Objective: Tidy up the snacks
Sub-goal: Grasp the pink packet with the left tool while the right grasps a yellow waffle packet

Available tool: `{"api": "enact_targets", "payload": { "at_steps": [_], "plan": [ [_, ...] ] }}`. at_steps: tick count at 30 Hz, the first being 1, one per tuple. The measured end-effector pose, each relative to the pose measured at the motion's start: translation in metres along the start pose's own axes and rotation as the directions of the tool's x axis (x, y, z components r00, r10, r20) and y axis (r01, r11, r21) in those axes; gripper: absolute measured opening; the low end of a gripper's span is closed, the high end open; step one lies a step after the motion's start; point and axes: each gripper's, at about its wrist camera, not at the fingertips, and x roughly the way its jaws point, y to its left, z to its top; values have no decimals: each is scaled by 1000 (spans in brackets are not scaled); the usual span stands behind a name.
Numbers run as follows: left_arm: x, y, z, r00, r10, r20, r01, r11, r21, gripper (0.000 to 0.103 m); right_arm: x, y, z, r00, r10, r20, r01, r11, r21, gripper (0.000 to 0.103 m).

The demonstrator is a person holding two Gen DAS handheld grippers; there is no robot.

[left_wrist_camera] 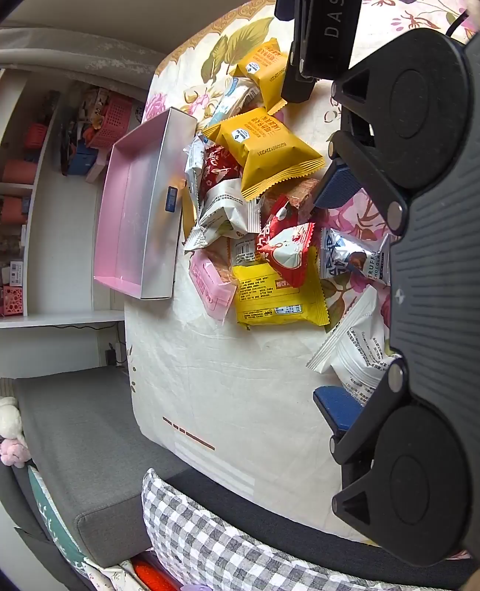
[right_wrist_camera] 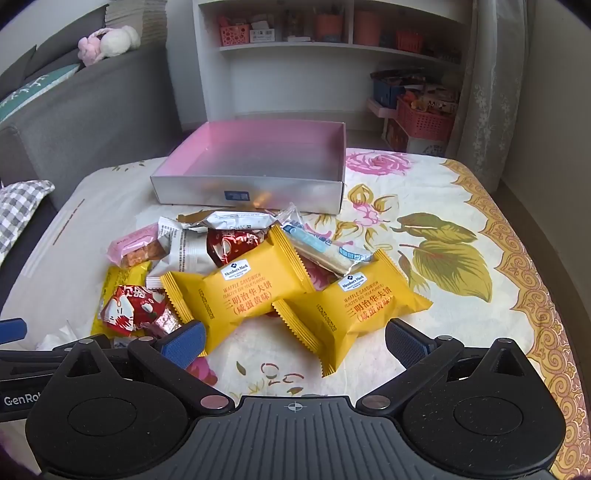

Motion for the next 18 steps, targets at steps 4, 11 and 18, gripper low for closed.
{"api": "enact_targets", "payload": {
  "at_steps": [4,11,18],
  "plan": [
    [-2,1,0,1000,17,20,-17,1000,1,103,0,0,-1,1000,-17,2,17,1000,-1,103],
    [-6,4,9,995,43,92,-44,999,15,103,-9,-7,13,999,-34,25,35,999,-8,103],
    [10,10,28,998,14,63,-19,997,75,102,6,-18,31,994,53,-94,-53,999,7,103]
  ]
}}
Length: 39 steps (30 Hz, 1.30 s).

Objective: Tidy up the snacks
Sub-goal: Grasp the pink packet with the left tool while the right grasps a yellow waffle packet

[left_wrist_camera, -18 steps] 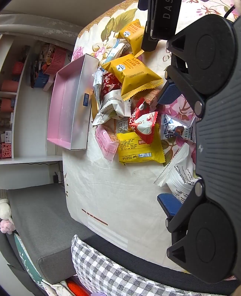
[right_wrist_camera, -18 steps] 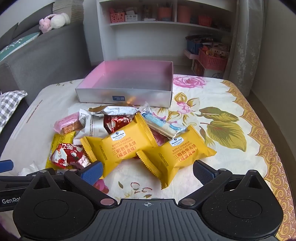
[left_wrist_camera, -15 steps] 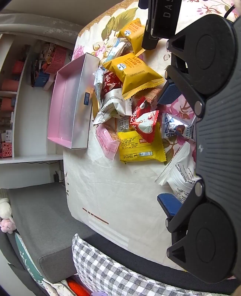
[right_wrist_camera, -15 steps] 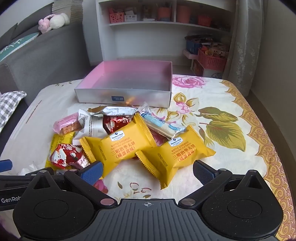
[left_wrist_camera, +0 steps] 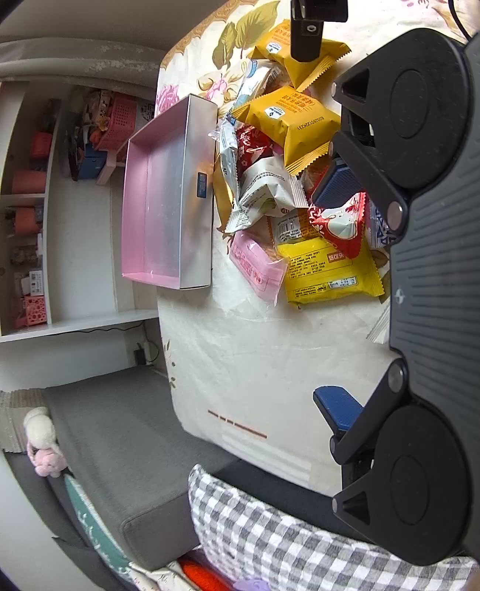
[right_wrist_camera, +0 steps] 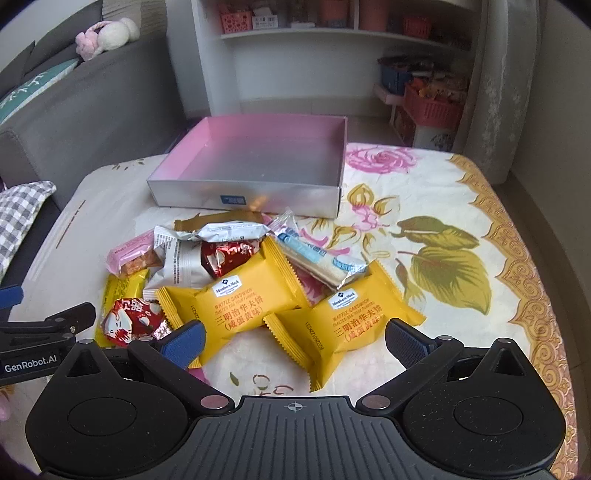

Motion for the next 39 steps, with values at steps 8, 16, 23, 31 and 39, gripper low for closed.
{"api": "enact_targets", "payload": {
  "at_steps": [8,16,23,31,39],
  "plan": [
    [36,20,26,987,-139,-82,143,989,49,90,28,-15,13,987,127,-99,-113,985,133,103],
    [68,39,39,957,-275,-88,279,960,28,73,42,-17,18,948,295,-117,-252,924,286,103],
    [89,33,47,940,-326,-102,334,940,67,58,68,-19,20,917,371,-147,-279,860,426,102],
    [105,29,47,940,-318,-122,325,945,42,50,90,-23,16,907,392,-157,-261,813,521,95],
    [105,18,41,951,-278,-132,289,955,72,40,90,-22,14,927,350,-134,-239,827,509,81]
  ]
}}
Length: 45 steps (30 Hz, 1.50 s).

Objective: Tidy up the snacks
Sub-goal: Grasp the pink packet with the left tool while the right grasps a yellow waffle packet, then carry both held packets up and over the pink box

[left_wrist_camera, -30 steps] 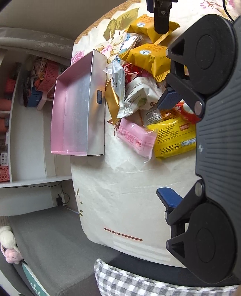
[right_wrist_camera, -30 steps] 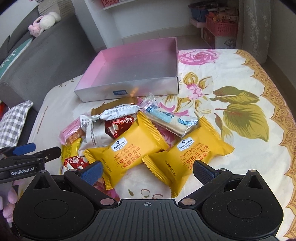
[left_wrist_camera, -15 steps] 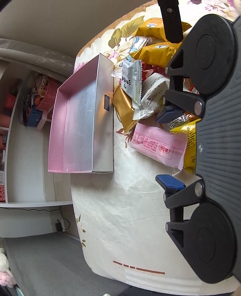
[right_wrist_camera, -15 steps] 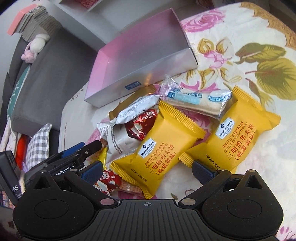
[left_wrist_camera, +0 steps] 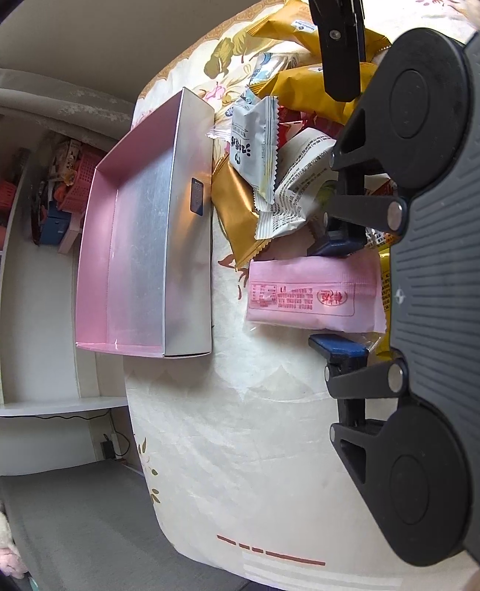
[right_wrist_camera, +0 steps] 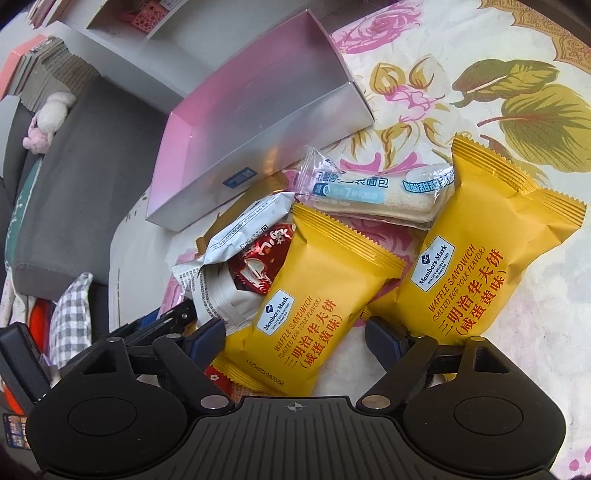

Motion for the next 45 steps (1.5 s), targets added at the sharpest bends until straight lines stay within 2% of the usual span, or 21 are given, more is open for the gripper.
{"api": "enact_targets", "payload": {
  "at_steps": [2,4,6,7,8,10,21,31,39,45],
  "plan": [
    [-2,0,-1,1000,9,2,-9,1000,-5,38,0,0,-1,1000,5,3,-5,1000,-1,76],
    [-4,-1,-1,1000,20,4,-20,1000,-13,35,2,1,-2,1000,-3,-3,3,1000,-7,66],
    [-5,-2,-1,1000,31,1,-31,999,-30,34,2,1,-4,1000,-8,3,8,1000,-11,63],
    [-6,-1,-1,999,32,2,-32,999,-37,34,2,2,-4,1000,-13,6,13,1000,-12,54],
    [-6,-3,-1,999,37,2,-37,998,-46,33,2,0,-4,1000,-9,3,9,1000,-7,54],
    [-9,-3,-2,999,43,4,-42,998,-55,32,2,-1,-4,1000,-1,1,1,1000,3,44],
    [-27,-12,-4,998,61,22,-59,995,-86,30,-8,5,-11,1000,4,30,-3,999,-36,39],
    [-52,-19,-2,993,65,97,-56,994,-96,30,-34,5,-15,994,56,93,-52,997,-50,39],
    [-55,-26,8,987,88,137,-72,990,-120,30,-60,13,8,978,104,182,-100,994,-32,39],
    [-46,-30,25,982,123,144,-106,987,-123,30,-61,24,34,967,101,236,-91,995,-50,39]
  ]
}}
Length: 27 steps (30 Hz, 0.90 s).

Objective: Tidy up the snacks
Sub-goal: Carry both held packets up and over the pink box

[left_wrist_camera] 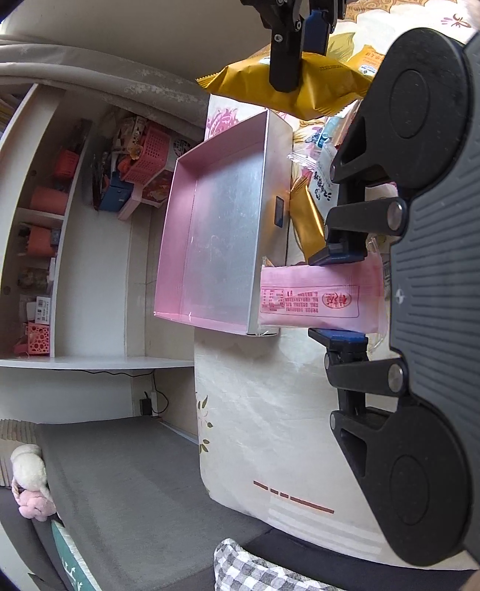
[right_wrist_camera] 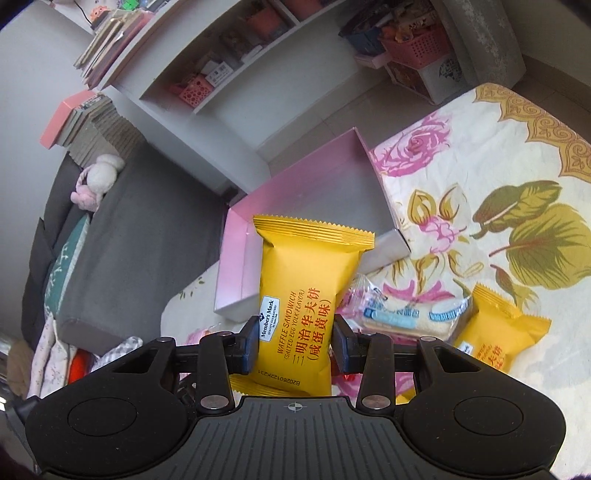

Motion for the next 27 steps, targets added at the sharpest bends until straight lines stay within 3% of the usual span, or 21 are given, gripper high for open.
{"api": "enact_targets", "payload": {
  "at_steps": [12,27],
  "plan": [
    [41,-29,43,996,46,76,-52,996,75,30,42,-2,53,999,-12,43,11,1000,16,39],
    [91,-36,50,992,83,98,-94,989,113,30,96,-35,85,996,-14,83,13,1000,13,39]
  ]
}}
